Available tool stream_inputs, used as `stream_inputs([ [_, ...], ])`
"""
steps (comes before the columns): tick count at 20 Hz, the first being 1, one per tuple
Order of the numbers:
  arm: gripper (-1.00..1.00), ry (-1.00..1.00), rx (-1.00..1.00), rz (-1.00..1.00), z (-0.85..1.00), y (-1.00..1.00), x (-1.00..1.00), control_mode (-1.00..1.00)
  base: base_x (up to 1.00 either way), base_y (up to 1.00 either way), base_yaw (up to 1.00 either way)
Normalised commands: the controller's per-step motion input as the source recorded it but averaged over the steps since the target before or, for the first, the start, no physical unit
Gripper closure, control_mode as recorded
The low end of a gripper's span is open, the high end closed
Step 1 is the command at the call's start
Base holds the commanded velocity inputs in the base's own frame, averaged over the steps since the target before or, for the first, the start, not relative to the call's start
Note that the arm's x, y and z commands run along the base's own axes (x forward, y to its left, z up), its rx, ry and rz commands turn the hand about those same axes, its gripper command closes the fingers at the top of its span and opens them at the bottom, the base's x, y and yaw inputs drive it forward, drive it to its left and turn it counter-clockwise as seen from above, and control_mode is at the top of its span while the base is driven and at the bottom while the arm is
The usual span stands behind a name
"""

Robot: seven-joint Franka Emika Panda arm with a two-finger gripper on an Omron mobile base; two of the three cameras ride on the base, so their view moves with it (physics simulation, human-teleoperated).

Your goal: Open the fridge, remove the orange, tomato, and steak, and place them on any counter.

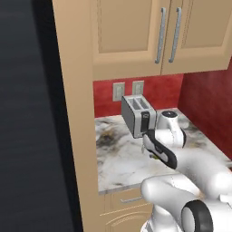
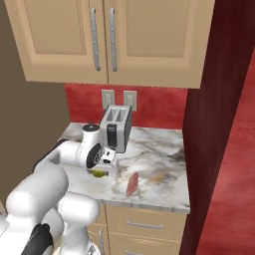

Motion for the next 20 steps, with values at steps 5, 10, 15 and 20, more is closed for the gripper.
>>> stream_inputs([
  [5, 1.0, 0.11, 0.0, 0.0, -0.44, -0.05, 0.34, -1.0, 0.0, 0.0, 0.0],
  [10, -1.0, 0.06, 0.0, 0.0, -0.14, 0.0, 0.07, -1.0, 0.0, 0.0, 0.0],
  [15, -1.0, 0.0, 0.0, 0.0, 0.0, 0.0, -0.03, -1.0, 0.0, 0.0, 0.0],
  [20, -1.0, -0.03, 0.0, 0.0, 0.02, 0.0, -0.22, -1.0, 0.0, 0.0, 0.0],
])
